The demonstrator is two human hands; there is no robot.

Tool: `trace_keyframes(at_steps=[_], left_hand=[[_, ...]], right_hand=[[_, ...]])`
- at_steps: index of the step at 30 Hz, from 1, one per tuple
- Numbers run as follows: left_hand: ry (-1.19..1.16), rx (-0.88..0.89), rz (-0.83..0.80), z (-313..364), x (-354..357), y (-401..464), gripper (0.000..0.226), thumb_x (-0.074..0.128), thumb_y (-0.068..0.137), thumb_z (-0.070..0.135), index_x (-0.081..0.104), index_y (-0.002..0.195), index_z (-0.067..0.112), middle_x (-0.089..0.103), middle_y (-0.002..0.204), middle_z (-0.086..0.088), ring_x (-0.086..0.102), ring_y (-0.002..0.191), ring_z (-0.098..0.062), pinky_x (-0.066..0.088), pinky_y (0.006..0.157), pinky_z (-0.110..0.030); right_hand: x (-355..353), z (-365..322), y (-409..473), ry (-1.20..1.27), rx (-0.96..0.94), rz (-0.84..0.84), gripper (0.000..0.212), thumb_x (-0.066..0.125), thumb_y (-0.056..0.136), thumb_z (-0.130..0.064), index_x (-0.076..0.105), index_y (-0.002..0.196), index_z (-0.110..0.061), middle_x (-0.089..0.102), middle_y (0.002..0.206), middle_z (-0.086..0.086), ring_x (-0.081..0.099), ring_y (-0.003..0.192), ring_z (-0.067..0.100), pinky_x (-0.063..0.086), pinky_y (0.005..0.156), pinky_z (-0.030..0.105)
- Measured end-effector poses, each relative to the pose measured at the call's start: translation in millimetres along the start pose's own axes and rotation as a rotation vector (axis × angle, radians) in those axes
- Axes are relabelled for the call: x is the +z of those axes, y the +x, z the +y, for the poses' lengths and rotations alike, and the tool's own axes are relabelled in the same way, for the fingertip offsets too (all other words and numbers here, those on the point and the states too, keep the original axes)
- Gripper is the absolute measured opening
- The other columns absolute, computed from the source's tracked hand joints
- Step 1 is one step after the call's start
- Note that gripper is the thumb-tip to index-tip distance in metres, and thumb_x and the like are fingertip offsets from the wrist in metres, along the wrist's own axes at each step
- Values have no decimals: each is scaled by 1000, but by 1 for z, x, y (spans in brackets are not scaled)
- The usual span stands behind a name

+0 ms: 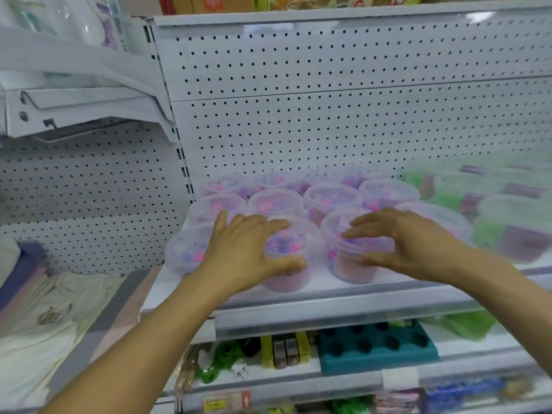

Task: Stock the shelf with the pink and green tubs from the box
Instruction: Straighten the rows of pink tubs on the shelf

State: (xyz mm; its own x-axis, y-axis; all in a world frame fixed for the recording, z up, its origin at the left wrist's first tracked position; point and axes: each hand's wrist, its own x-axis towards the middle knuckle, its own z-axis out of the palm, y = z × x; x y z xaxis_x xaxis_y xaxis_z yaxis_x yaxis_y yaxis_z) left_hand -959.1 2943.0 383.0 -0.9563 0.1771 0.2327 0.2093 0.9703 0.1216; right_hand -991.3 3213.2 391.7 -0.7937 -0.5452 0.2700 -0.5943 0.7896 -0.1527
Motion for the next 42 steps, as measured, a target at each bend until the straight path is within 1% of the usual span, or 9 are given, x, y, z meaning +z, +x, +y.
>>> trace_keyframes(at_steps=[8,12,15,21,24,28,35,39,42], left_hand=[[-84,-30,61,7,-4,3,68,59,61,81,61,118,44,57,131,12,51,119,-17,33,99,-35],[-112,-84,38,5,-8,-5,74,52,63,83,56,125,43,49,141,11,43,129,-16,27,109,-40],[-149,-255,182,-24,-19,-26,86,32,66,86,49,135,38,43,148,4,36,136,-21,23,113,-46],[-303,-472,135,-64,-17,-62,86,31,80,82,41,143,24,42,148,0,42,128,-16,34,104,-40],[-475,-461,120,-62,-14,-62,104,32,64,94,41,144,27,40,150,4,41,134,-17,31,112,-45],[-414,-467,95,-55,-13,-63,103,35,70,89,30,149,23,29,156,0,30,141,-21,24,113,-44],[-28,-92,394,9,-3,-53,73,34,78,79,49,135,35,47,143,7,30,138,-19,18,114,-46],[30,75,349,46,17,-32,62,44,78,70,62,123,31,63,122,8,43,129,-22,29,107,-54],[117,53,364,57,24,-17,45,62,81,54,67,117,28,68,112,3,50,119,-24,28,107,-46]], right_hand=[[12,5,-2,-15,-7,44,40,62,87,-46,58,126,-43,52,137,-18,47,124,14,41,96,32],[10,-1,0,-69,-8,25,46,55,88,-53,53,132,-39,49,141,-15,46,125,17,43,96,36],[17,-11,1,-30,-57,61,55,50,90,-56,42,140,-37,43,146,-9,41,129,20,40,100,39],[35,-37,14,-16,-171,65,61,29,86,-63,50,136,-36,46,145,-2,39,133,22,34,101,40],[39,-43,19,-57,-175,66,46,38,96,-52,48,138,-37,46,145,-5,37,134,20,29,102,38],[37,-43,12,-93,-174,28,53,44,96,-48,33,146,-37,32,153,-6,26,140,19,22,109,37],[26,1,-43,-15,-51,358,43,45,87,-49,67,116,-26,64,122,0,57,112,26,41,89,42],[11,41,-68,-89,130,485,38,55,85,-40,68,115,-22,64,120,5,56,111,32,42,85,45],[8,67,-77,-94,232,474,32,68,84,-19,68,117,-19,63,118,12,54,108,38,45,82,47]])
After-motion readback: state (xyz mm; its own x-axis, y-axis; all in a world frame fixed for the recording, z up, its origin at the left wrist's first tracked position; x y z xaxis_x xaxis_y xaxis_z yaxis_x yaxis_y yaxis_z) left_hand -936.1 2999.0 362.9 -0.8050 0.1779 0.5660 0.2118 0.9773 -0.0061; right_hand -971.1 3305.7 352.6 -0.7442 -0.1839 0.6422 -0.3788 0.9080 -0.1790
